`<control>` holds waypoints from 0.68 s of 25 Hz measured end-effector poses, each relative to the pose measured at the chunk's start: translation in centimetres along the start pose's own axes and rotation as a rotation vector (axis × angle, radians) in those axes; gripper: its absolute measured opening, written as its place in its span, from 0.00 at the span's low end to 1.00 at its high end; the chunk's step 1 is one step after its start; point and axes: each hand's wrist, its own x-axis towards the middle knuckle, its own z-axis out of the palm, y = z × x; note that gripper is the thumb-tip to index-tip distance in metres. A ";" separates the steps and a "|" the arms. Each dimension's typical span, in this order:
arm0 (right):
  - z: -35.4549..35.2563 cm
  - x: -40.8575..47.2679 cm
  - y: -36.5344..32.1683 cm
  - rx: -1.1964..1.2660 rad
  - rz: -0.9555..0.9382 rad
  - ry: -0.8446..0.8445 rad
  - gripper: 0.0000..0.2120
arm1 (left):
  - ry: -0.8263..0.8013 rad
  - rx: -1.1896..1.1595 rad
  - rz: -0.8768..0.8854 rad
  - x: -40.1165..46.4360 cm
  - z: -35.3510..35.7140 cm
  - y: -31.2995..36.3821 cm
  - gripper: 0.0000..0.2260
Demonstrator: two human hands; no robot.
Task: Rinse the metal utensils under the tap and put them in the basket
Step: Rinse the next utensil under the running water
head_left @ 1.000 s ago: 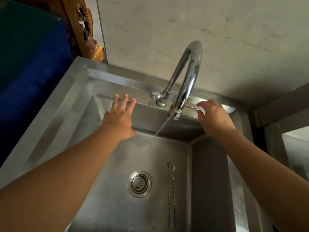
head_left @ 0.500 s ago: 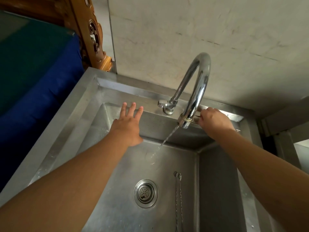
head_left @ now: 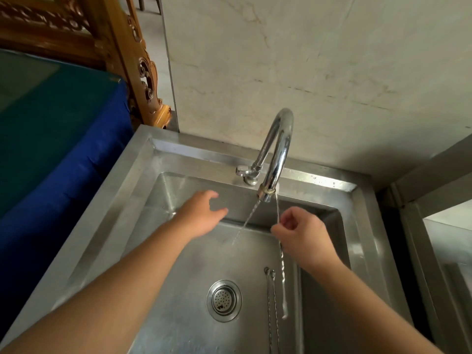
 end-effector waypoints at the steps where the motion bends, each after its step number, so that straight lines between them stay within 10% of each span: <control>1: 0.6 -0.8 0.0 0.098 0.030 -0.019 0.04 | 0.004 -0.120 -0.001 -1.4 0.9 0.0 0.21; 8: 4.0 -3.8 -1.5 0.534 0.098 -0.158 0.04 | -0.101 -0.809 -0.082 -10.4 4.5 0.7 0.10; 17: 5.0 -5.3 -2.6 0.547 0.121 -0.186 0.03 | -0.082 -0.845 -0.007 -13.6 4.5 0.0 0.18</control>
